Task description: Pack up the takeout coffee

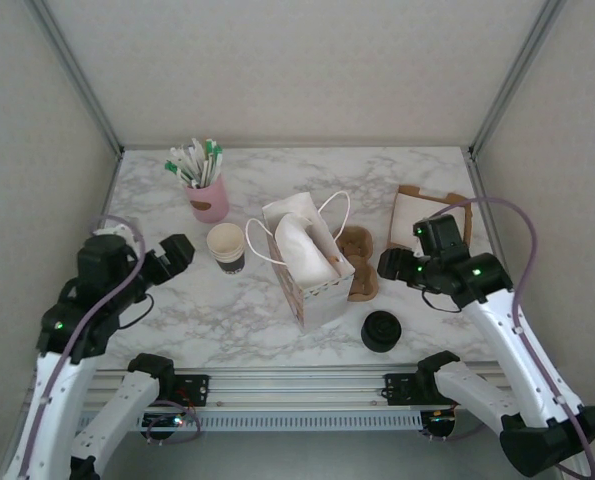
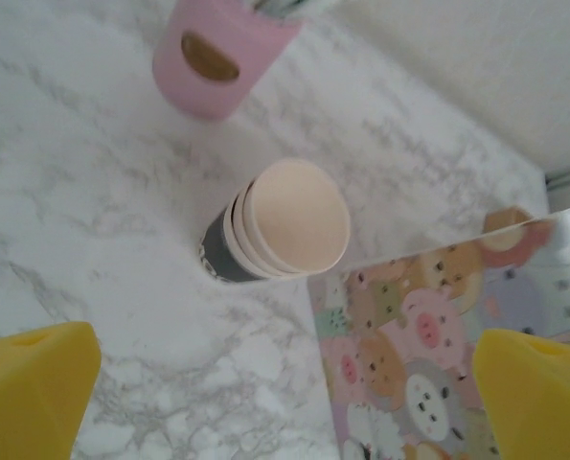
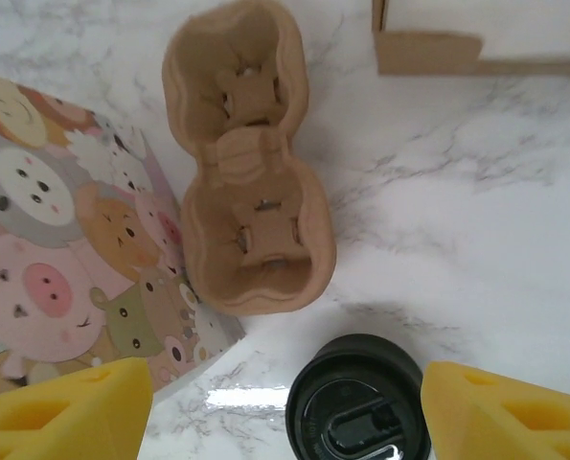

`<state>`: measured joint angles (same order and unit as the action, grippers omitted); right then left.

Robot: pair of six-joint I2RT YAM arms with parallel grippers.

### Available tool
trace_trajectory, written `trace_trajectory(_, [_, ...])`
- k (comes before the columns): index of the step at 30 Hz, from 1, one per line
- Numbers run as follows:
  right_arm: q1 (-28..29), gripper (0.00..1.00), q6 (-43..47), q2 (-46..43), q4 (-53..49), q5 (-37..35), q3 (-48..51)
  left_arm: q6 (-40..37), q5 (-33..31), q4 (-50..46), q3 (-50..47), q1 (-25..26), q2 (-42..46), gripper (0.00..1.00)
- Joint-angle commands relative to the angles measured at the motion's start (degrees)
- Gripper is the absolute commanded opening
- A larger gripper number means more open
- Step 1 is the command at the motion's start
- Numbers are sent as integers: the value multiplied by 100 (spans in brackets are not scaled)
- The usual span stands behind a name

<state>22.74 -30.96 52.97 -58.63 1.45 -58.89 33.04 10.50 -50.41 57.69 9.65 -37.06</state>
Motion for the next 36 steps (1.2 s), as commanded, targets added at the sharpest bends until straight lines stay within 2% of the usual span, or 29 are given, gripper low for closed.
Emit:
trace_trajectory(1, [-34, 74, -190, 118, 710, 556, 388, 247, 550, 806, -377, -42, -77, 98])
trace_trajectory(4, [-28, 74, -264, 270, 1058, 890, 657, 390, 852, 1301, -679, -25, -252, 96])
trace_trajectory(8, [131, 74, -366, 422, 1362, 1225, 838, 486, 908, 1695, -900, 32, -389, 95])
trace_trajectory(23, [1365, 73, -788, 850, 1570, 947, 878, 524, 779, 2281, -1137, 487, -903, 94])
trace_trajectory(33, [1770, 75, -977, 858, 1925, 1161, 1079, 581, 518, 2592, -1111, 897, -1251, 95])
trace_trajectory(36, [1769, 76, -912, 790, 1691, 779, 1037, 572, 299, 2688, -1111, 999, -1208, 95])
